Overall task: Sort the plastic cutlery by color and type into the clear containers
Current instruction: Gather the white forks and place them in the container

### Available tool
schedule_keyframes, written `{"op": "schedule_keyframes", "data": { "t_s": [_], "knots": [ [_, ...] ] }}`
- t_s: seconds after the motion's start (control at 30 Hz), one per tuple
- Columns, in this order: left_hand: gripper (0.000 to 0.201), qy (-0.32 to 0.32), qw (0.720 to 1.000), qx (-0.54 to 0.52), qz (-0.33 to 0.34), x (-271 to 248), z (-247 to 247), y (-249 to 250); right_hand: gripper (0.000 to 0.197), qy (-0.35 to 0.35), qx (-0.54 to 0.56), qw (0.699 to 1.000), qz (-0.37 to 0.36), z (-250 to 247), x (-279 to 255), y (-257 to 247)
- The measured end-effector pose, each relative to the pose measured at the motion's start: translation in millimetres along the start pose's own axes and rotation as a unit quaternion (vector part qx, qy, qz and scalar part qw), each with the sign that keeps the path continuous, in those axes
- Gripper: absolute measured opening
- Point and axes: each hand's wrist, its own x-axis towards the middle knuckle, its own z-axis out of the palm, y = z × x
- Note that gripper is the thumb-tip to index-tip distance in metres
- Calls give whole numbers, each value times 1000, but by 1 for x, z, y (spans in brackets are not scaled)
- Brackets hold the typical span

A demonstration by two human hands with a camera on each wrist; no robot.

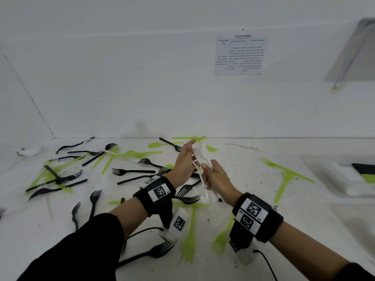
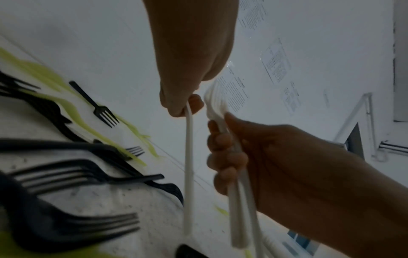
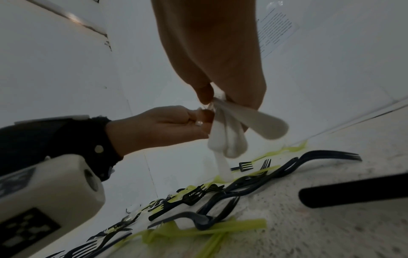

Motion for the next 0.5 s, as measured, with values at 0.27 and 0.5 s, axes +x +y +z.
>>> {"op": "schedule_keyframes", "data": {
  "t_s": [0.27,0.5],
  "knots": [
    [42,-21,994,99,41,-3,-4,-9,23,-15,-41,999,-8,2,1,-3],
    [22,10,1000,-14,2,-5,-9,-3,19,-27,45,997,49,3,-1,7]
  ]
}}
